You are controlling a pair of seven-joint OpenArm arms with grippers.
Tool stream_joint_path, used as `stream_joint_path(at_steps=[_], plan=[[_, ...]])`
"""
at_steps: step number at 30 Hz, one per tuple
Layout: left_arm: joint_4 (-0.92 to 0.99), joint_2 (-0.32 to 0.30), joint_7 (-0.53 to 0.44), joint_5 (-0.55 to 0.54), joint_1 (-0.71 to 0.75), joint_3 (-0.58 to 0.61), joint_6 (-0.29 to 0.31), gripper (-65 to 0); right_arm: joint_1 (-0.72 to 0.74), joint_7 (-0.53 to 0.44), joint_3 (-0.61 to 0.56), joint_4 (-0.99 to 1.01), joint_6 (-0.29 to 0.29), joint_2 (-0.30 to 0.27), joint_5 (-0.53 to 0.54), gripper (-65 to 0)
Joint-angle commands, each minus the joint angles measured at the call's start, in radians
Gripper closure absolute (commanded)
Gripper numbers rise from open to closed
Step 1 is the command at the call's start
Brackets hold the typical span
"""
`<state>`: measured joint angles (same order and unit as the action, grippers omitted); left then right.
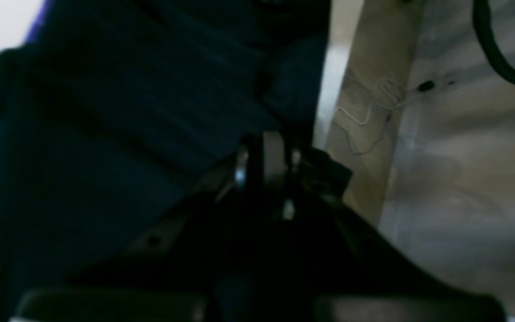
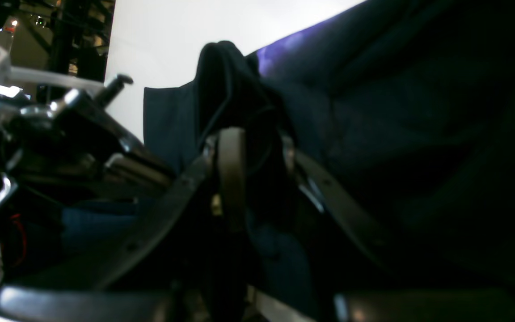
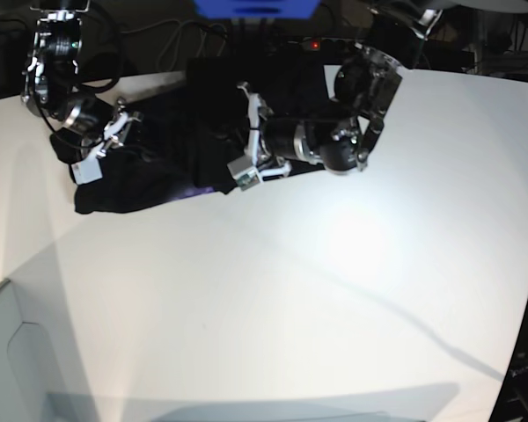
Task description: Fold the T-shirt properly
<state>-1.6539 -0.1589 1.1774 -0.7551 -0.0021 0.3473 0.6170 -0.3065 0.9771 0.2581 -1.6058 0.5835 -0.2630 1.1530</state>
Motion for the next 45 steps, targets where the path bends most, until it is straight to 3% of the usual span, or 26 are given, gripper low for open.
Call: stream_joint_path(at_steps=[1, 3, 11, 15, 17, 22, 27, 30, 34, 37, 39, 45], plan=[[-0.013, -0.003, -0.015, -0.019, -0.014, -0.003, 0.002, -4.2, 0.000, -0.017, 0.007, -0.014, 0.006, -0.009, 0.028, -12.5], [-0.015, -0.006, -0.015, -0.017, -0.014, -0.003, 0.001, -4.2, -0.001, -0.017, 0.010, -0.015, 0.006, -0.011, 0.028, -12.5], [-0.044, -0.161, -0.052, -0.017, 0.063, -0.054, 0.001, -4.1, 0.007, -0.017, 0.099, -0.020, 0.005, -0.075, 0.028, -12.5], [-0.104, -0.230, -0.090, -0.017, 0.135, -0.119, 0.001, -4.1, 0.017, -0.017, 0.131, -0.017, 0.003, -0.152, 0.028, -13.1], [-0.128, -0.258, -0.092, -0.017, 0.175, -0.150, 0.001, -4.1, 0.033, -0.017, 0.132, -0.015, 0.003, -0.184, 0.028, -16.7], [-0.147, -0.282, -0.093, 0.016, 0.242, -0.225, 0.001, -4.1, 0.065, -0.022, 0.132, 0.032, 0.003, -0.243, 0.028, -24.8], [-0.147, -0.279, -0.095, 0.202, 0.278, -0.261, 0.001, -4.1, 0.149, -0.022, 0.126, 0.207, 0.005, -0.301, 0.026, -24.3], [-0.148, -0.278, -0.136, 0.256, 0.311, -0.261, 0.001, -4.1, 0.200, -0.020, 0.126, 0.289, 0.008, -0.330, -0.021, -24.8], [-0.136, -0.278, -0.190, 0.274, 0.345, -0.264, 0.001, -4.1, 0.243, -0.019, 0.129, 0.313, 0.010, -0.339, -0.143, -25.9], [-0.134, -0.279, -0.192, 0.274, 0.354, -0.267, 0.001, -4.1, 0.244, -0.022, 0.128, 0.313, 0.031, -0.339, -0.207, -32.4], [-0.136, -0.279, -0.196, 0.274, 0.357, -0.268, 0.001, -4.1, 0.244, -0.025, 0.128, 0.313, 0.105, -0.338, -0.229, -36.5], [-0.136, -0.284, -0.196, 0.274, 0.354, -0.270, 0.001, -4.1, 0.227, -0.024, 0.128, 0.315, 0.115, -0.335, -0.236, -39.1]])
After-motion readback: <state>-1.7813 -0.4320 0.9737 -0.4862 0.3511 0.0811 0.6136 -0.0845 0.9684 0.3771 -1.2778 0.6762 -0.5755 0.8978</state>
